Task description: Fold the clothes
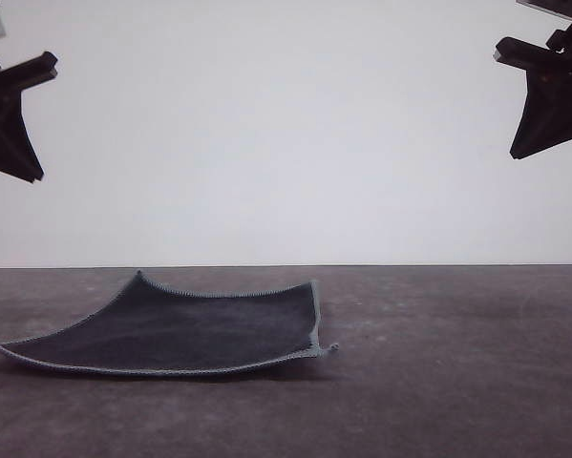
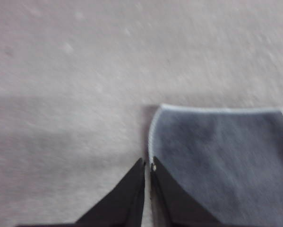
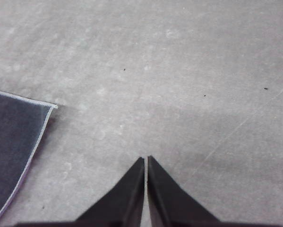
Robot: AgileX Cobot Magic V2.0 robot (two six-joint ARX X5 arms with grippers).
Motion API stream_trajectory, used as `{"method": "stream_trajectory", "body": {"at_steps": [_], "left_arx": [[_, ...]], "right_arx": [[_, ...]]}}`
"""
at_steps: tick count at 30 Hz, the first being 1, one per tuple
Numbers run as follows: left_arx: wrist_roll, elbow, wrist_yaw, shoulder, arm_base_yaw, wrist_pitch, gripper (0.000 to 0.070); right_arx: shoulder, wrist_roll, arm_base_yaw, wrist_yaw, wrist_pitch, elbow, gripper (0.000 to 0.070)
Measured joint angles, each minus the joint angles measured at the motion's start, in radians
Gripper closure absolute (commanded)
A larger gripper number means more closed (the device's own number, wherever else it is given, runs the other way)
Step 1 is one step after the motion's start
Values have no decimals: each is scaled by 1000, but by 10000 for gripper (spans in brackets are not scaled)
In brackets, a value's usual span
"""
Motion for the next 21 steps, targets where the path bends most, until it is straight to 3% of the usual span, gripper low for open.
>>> {"method": "stream_trajectory", "body": {"at_steps": [5, 7, 9, 10, 12, 21], "left_arx": [[2, 0, 23, 4, 0, 8, 675], [2, 0, 23, 4, 0, 14, 608], [2, 1, 23, 4, 0, 15, 402], [2, 1, 23, 4, 0, 15, 285], [2, 1, 23, 4, 0, 14, 140], [0, 1, 23, 3, 0, 53, 143]], "right_arx": [[0, 0, 0, 0, 1, 0, 694], [0, 0, 0, -3, 1, 0, 670], [0, -3, 0, -17, 1, 0, 490], [0, -7, 0, -30, 1, 0, 339], [0, -13, 0, -49, 0, 0, 90], [0, -14, 0, -57, -7, 0, 83]]}}
